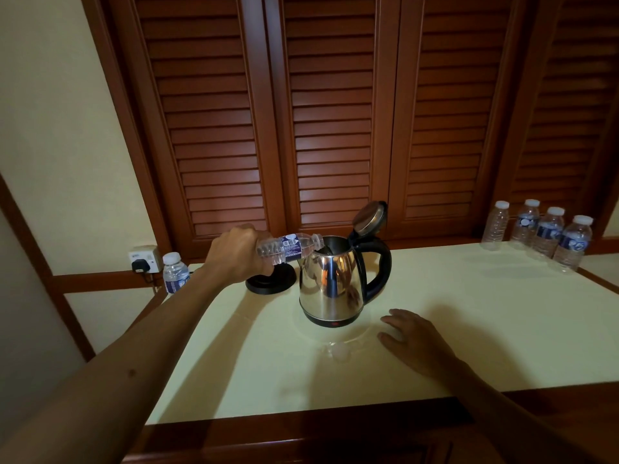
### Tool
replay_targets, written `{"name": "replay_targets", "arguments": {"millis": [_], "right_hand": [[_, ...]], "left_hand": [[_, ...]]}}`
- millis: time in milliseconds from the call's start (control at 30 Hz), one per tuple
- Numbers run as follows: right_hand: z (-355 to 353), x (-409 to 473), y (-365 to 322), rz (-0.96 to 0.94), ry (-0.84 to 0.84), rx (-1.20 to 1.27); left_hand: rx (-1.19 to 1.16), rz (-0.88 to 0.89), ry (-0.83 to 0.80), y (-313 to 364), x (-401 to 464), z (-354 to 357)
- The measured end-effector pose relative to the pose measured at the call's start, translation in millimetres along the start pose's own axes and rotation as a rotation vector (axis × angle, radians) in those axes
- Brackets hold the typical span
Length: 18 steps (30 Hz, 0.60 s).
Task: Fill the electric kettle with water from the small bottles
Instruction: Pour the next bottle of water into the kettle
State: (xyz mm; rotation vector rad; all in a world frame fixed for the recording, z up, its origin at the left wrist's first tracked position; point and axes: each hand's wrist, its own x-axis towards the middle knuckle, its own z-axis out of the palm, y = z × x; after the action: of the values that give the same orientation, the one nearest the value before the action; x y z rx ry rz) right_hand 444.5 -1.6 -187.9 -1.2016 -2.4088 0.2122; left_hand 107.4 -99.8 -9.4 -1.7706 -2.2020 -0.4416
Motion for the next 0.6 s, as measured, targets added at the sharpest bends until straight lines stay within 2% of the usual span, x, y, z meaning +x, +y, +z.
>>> {"name": "replay_targets", "arguments": {"millis": [200,600], "right_hand": [[1.1,-0.8,2.4,-0.011,0.009,0.012],[4.0,0.1,3.9,-0.008,0.021,-0.001]], "left_hand": [[0.028,0.084,0.021,0.9,-0.4,-3.9],[0.074,0.138,0.021,7.4,-2.3,-14.4]]}}
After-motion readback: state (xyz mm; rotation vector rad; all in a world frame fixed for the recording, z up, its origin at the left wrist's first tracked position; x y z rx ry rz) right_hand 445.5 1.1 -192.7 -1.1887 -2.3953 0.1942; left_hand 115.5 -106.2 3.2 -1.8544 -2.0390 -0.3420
